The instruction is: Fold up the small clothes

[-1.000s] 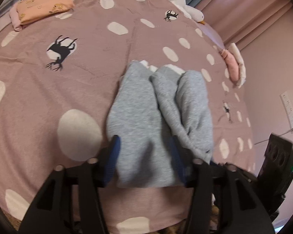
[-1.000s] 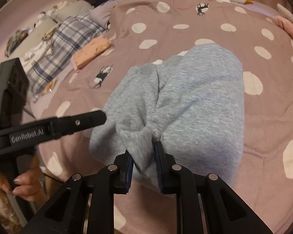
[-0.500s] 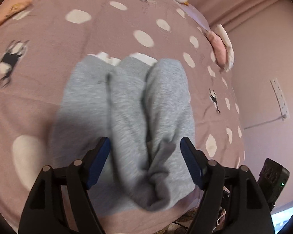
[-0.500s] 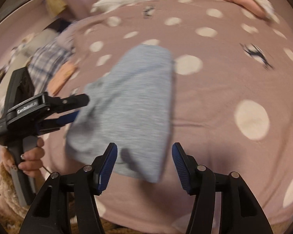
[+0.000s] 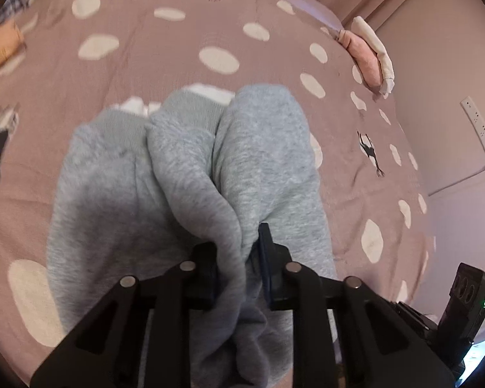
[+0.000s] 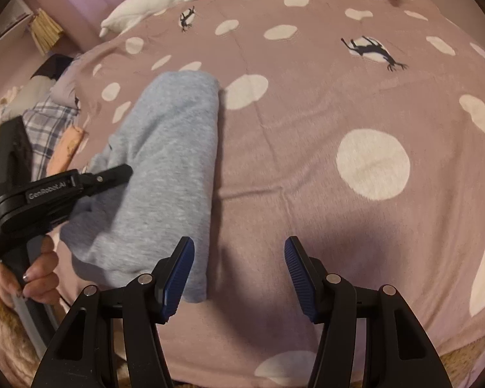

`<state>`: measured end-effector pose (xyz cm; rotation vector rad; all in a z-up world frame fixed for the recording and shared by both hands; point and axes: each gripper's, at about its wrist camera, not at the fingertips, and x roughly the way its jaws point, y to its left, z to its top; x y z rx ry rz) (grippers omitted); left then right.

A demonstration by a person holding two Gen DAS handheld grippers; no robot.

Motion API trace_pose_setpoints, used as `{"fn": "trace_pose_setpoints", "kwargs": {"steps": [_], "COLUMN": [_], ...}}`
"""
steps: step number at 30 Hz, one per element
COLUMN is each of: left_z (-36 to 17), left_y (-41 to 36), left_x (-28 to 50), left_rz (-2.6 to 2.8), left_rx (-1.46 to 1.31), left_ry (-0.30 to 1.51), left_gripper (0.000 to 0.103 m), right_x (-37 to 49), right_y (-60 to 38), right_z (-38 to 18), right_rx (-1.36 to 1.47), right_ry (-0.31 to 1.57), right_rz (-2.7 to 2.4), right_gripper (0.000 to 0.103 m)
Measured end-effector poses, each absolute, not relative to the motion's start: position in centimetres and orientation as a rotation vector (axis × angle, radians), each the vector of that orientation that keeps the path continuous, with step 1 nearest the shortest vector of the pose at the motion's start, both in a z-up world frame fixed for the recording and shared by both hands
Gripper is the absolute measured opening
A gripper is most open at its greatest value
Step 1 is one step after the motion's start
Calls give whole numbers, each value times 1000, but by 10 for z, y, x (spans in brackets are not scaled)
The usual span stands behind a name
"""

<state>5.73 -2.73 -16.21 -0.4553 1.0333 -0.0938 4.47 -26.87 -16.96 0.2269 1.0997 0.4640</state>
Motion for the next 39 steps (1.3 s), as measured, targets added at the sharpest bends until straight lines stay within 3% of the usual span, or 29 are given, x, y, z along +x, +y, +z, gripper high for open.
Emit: {"fn": "trace_pose_setpoints", "kwargs": {"steps": [11, 18, 28, 39], "left_z": [-97, -131, -109, -184], "left_y": [9, 23, 30, 52], "left_x": [22, 11, -13, -4], "left_rz": [-89, -44, 57, 156], "left_rx": [-417, -486, -457, -514], "left_ry": [858, 940, 835, 1025], "left_gripper": [10, 9, 9, 11], "right_x": [42, 45, 43, 44], "right_y": [-261, -248, -243, -230], "right_z": [-158, -163, -157, -163], "right_rx": [192, 180, 171, 143], "right_ry": [1073, 1092, 1078, 1105], "right_rz": [487, 520, 545, 566], "right_gripper": [57, 57, 57, 57]}}
